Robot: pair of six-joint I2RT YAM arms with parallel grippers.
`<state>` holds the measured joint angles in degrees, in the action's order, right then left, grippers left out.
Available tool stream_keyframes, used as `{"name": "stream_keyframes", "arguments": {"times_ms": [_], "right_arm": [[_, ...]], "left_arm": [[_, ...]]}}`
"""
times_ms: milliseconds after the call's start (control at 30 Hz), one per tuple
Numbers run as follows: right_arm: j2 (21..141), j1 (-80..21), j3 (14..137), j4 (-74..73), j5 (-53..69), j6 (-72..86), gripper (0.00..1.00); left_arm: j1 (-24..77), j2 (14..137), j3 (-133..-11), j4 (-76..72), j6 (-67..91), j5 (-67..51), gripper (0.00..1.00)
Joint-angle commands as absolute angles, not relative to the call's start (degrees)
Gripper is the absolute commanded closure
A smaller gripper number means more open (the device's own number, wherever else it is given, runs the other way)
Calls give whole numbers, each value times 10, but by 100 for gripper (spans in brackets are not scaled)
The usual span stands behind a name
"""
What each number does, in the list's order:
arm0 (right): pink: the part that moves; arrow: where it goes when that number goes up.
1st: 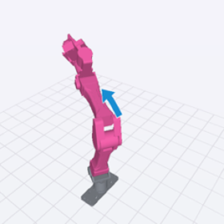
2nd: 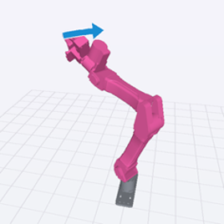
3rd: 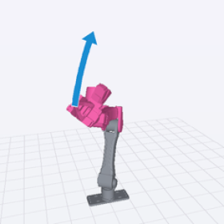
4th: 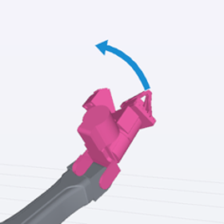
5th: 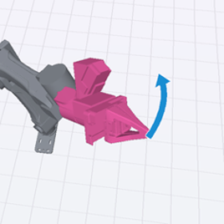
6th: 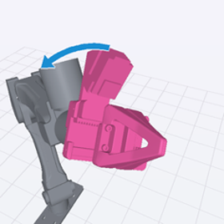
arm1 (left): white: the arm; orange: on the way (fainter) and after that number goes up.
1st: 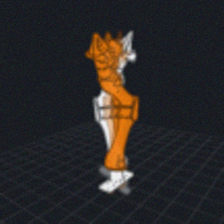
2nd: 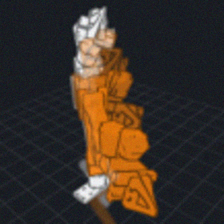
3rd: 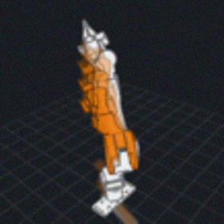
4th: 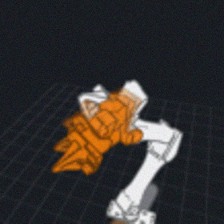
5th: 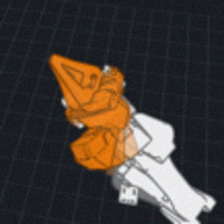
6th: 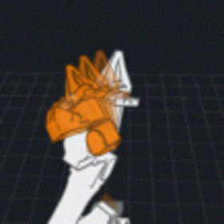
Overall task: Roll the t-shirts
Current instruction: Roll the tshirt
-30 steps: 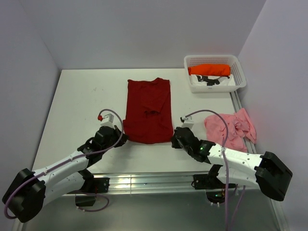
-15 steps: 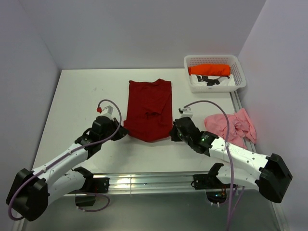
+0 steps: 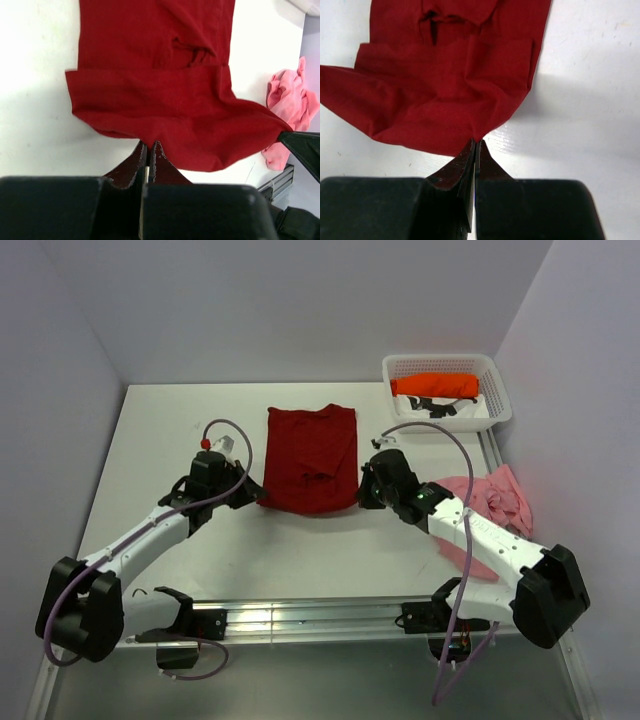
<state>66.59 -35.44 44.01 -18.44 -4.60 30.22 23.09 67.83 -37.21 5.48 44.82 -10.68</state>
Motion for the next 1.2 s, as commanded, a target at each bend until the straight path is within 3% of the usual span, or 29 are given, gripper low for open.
{"name": "stream_keyframes", "arguments": {"times_ms": [0,633,1167], "right_arm": [[686,-334,495,-194,-20,268,100],[912,-221,692,-212,78,220,100],[1139,-171,846,-199,76,243,100]], "left_arm": [[217,700,-429,48,431,-138,100],[131,929,-601,33,421,-204,100],[118,1128,-750,26,422,-206,100]]}}
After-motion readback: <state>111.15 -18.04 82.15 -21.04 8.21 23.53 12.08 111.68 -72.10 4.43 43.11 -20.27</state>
